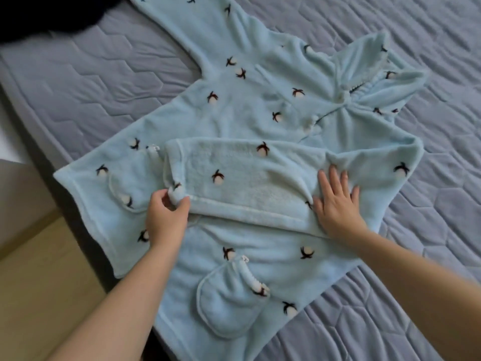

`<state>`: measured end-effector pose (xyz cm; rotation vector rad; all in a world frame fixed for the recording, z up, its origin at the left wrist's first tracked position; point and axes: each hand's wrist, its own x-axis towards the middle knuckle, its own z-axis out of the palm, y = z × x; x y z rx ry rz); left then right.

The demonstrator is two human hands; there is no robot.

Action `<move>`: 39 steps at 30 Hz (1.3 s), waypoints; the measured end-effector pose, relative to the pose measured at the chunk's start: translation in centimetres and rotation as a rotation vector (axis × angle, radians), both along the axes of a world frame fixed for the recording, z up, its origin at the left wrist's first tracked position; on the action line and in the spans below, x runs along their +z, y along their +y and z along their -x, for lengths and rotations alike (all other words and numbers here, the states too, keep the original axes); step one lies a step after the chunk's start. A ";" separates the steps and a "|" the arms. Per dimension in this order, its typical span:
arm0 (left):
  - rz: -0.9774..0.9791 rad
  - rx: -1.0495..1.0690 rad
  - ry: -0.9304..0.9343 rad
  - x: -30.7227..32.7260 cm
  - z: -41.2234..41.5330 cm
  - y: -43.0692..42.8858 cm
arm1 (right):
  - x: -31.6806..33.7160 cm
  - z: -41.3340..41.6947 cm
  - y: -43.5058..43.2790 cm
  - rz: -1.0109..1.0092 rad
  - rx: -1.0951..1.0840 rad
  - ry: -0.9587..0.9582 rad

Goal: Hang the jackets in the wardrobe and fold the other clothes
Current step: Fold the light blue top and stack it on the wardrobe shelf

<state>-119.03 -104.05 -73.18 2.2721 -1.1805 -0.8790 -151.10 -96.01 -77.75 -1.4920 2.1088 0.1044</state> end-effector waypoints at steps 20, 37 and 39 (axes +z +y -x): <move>-0.138 -0.335 -0.119 -0.9 -6.4 -3.5 | -0.6 -2.4 0.2 0.117 -0.133 0.185; 0.142 -1.185 -0.822 -6.1 7.0 -4.3 | -1.5 1.3 -1.8 0.146 0.101 0.271; 0.121 -1.080 -0.920 -7.5 6.5 -4.2 | -2.4 3.7 -1.1 0.145 -0.012 0.295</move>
